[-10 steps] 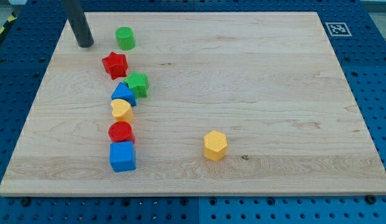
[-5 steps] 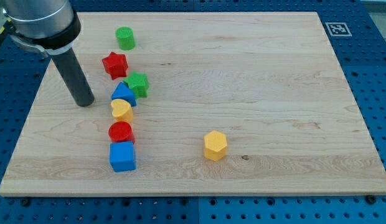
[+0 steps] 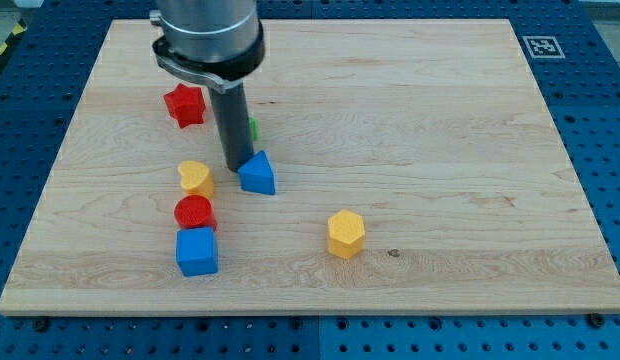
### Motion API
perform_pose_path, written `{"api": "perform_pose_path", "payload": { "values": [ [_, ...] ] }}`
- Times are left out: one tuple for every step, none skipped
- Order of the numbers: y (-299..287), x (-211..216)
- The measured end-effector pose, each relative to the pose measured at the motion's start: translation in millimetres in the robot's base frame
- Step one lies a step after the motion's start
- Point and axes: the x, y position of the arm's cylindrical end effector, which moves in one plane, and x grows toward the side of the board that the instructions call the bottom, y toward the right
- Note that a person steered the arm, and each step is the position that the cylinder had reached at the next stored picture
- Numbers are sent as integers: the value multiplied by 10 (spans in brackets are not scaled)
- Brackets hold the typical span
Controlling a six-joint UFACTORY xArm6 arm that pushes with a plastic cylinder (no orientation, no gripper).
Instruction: Place the blue triangle towards top left side of the yellow hexagon
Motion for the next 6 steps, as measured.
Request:
{"api": "perform_pose_path", "payload": {
  "values": [
    [193, 112],
    [432, 157],
    [692, 198],
    [890, 269],
    [985, 422],
    [981, 189]
  ]
}}
